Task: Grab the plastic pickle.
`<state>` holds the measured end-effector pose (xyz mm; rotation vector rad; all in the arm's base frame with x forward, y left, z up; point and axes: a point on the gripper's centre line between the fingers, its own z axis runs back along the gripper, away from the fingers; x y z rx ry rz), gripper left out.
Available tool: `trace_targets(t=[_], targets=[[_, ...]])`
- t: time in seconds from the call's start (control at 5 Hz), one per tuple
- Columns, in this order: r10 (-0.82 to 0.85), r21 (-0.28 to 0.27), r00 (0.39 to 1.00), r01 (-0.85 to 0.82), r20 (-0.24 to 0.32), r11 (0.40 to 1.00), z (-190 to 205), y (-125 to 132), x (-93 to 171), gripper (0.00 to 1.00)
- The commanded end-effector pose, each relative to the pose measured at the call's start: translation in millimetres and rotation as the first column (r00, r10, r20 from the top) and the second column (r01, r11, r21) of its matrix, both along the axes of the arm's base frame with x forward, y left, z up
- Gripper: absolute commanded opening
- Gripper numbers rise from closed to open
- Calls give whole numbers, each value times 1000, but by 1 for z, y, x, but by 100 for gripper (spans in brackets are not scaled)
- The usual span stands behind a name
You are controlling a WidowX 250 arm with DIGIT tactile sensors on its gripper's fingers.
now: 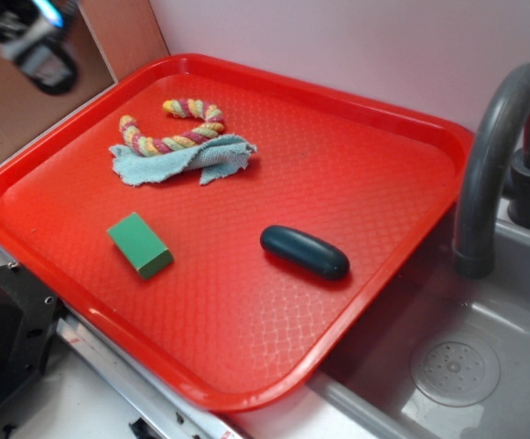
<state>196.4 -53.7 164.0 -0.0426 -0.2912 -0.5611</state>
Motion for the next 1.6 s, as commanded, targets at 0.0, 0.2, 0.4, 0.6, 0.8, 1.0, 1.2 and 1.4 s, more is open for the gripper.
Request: trace_targets(t=[0.0,0.2,0.4,0.6,0.8,1.0,1.2,1.4], targets=[[-386,-22,916,390,110,920,-29,-48,37,100],[-500,17,862,500,86,866,-48,-67,35,100],[-556,60,829,553,59,831,-65,-80,26,100],[-594,93,804,590,18,802,-84,-93,21,100],[-609,132,792,608,-37,783,-107,-106,20,100],[-614,138,785,619,-83,773,-125,-114,21,100],[-625,142,772,636,-117,759,-140,-121,22,100],[-615,170,776,631,-143,757,-150,-123,23,0]])
